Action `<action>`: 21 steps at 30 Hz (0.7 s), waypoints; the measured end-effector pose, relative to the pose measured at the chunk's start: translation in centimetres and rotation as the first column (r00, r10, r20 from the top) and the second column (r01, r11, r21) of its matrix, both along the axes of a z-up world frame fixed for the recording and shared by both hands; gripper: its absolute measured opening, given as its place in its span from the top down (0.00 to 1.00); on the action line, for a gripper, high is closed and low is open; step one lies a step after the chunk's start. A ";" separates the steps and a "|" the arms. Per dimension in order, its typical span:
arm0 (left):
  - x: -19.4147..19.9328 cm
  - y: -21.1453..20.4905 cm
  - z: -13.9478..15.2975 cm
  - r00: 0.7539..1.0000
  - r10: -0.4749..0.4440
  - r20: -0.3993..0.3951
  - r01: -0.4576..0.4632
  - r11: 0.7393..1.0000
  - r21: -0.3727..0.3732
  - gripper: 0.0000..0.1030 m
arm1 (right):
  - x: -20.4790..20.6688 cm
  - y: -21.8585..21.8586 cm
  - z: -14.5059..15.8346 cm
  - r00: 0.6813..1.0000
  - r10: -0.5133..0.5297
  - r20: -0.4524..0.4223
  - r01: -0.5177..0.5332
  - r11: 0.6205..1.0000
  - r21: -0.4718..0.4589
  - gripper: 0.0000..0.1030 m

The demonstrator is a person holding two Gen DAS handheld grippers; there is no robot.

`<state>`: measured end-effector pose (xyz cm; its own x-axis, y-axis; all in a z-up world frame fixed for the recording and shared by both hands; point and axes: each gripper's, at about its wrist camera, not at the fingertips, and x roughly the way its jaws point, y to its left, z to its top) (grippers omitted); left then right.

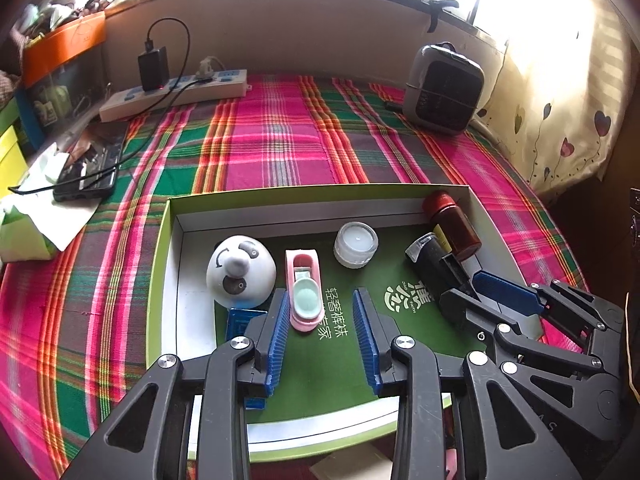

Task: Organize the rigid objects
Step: 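Grasp the green-and-white spool with the right gripper while the left approaches the pink hook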

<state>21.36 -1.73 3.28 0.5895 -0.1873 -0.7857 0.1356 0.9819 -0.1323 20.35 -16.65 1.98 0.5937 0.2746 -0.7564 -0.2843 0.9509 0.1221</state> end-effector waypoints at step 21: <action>-6.0 3.2 1.8 0.997 0.051 0.052 -0.049 0.997 -0.055 0.69 | -5.8 -1.0 1.9 0.999 -0.011 0.041 0.009 0.999 0.037 0.61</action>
<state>15.39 1.43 5.13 0.6402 -0.1972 -0.7424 0.0947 0.9794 -0.1785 14.53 -17.63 3.83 0.6269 0.2956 -0.7208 -0.2802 0.9489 0.1455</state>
